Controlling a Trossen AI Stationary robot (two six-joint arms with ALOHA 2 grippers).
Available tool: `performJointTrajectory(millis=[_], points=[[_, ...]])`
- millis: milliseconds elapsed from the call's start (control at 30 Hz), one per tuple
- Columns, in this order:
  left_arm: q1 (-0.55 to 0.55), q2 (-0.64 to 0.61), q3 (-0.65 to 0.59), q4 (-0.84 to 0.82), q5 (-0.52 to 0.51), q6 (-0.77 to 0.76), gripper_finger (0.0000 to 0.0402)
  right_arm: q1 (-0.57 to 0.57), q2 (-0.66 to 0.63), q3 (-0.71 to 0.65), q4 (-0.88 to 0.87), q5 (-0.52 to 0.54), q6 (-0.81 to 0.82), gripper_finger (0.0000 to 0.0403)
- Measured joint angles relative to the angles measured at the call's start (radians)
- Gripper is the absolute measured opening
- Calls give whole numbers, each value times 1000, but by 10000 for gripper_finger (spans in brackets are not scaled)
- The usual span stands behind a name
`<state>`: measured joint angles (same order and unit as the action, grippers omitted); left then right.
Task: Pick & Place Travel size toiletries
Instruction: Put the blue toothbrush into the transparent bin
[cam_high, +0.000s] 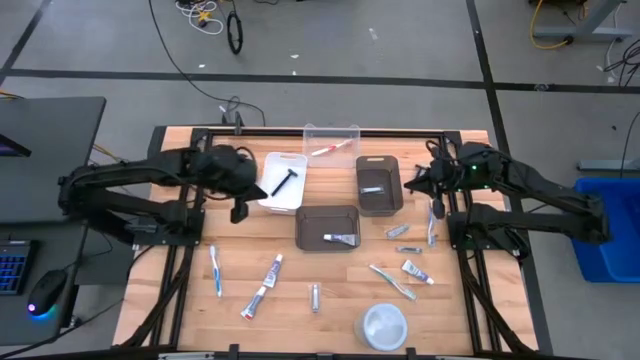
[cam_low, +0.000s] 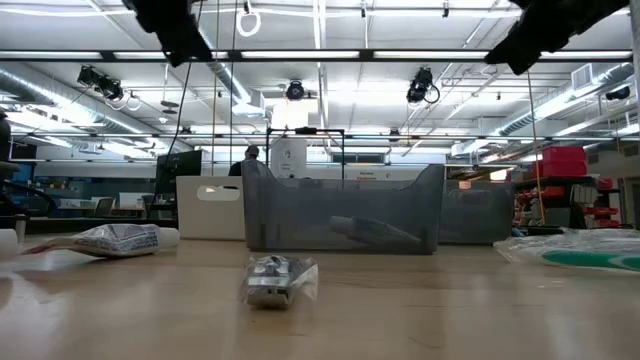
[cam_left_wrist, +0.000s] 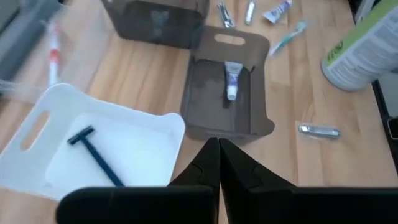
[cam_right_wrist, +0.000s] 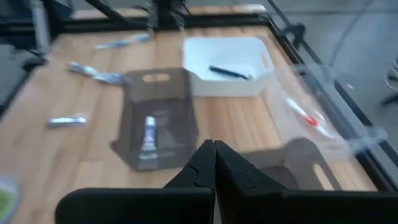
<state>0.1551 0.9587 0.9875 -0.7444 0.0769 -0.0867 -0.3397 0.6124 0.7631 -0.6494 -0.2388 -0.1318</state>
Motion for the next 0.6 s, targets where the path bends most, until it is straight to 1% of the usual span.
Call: performJointTrajectory(millis=[100,233,333,433,533,600], points=[[-1,-61,-17,-10,-36,-11,11,0,-28,0,2,-33,5,1],[-1,-112,-23,-23,-66,-21,14,0,-67,0,0,-32,24,1],[-2,-131,-23,-52,-84,-39,15,0,-98,0,-13,-9,45,1],[-3,-137,-23,-94,-46,-37,16,0,-120,0,-32,29,46,1],[-18,-134,-23,-125,-5,-54,17,0,-124,0,-35,36,45,4],[-34,-130,-23,-147,-6,-51,17,0,-123,0,-35,36,36,7]])
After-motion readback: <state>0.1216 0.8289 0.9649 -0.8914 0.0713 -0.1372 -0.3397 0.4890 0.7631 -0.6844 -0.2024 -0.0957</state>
